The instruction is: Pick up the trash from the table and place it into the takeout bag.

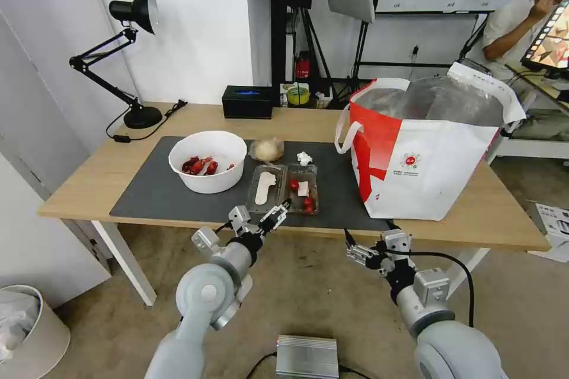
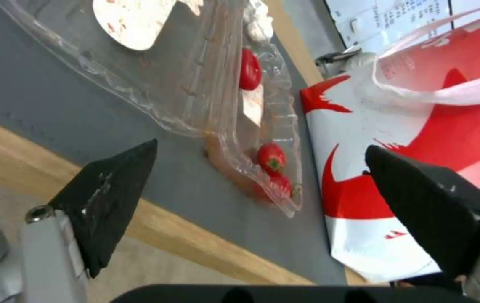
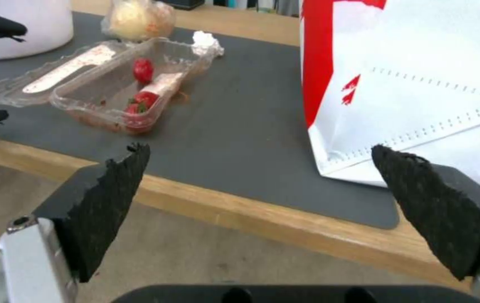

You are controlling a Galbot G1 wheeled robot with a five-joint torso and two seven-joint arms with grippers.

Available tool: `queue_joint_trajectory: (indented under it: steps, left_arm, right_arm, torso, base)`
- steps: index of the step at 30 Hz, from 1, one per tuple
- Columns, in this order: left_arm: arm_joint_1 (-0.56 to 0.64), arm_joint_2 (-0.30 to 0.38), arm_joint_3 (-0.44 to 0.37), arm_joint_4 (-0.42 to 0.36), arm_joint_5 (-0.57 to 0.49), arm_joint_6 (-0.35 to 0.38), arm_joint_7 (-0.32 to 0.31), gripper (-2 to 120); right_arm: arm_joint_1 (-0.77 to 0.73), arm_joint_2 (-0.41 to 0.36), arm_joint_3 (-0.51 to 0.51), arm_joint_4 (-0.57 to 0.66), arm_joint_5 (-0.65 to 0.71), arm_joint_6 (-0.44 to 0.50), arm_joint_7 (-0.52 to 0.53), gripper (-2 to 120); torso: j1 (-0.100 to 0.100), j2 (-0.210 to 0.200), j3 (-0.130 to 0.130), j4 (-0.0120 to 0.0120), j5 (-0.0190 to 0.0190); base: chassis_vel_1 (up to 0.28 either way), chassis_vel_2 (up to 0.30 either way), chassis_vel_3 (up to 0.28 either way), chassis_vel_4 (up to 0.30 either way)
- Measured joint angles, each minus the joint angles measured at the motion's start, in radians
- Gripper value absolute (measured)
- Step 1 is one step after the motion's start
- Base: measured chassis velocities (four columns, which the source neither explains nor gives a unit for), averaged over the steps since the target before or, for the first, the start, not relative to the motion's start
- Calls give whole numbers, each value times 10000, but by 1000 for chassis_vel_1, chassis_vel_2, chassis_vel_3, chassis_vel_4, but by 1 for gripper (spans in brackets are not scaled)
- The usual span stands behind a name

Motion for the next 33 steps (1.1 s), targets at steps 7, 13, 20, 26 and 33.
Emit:
queue_joint_trajectory:
  steps: [7, 13, 20, 26, 33]
  left_arm:
    - [-193, -47, 52, 220, -43, -122, -182, 100]
    - [-293, -103, 118, 335, -48, -144, -343, 100]
    - [-456, -179, 158, 437, -89, -308, -516, 100]
    - [-614, -212, 188, 558, -128, -525, -671, 100]
    - [-691, -382, 274, 635, -120, -1197, -802, 100]
  right_arm:
    - [-5, 44, -8, -42, -9, 40, 2, 100]
    - [-20, 76, -20, -69, -12, 79, 2, 100]
    - [-66, 124, -44, -114, -29, 188, 3, 100]
    - [-87, 195, -121, -166, -172, 238, 1, 100]
    - [-106, 235, -179, -232, -226, 290, -9, 100]
  torso:
    - [0, 0, -1, 0, 0]
    - [0, 0, 0, 0, 0]
    - [0, 0, -1, 0, 0]
    - [0, 0, -1, 0, 0]
    - [0, 0, 0, 0, 0]
  base:
    - [0, 0, 0, 0]
    - [0, 0, 0, 0]
    - [0, 0, 0, 0]
    - [0, 0, 0, 0]
    - [0, 0, 0, 0]
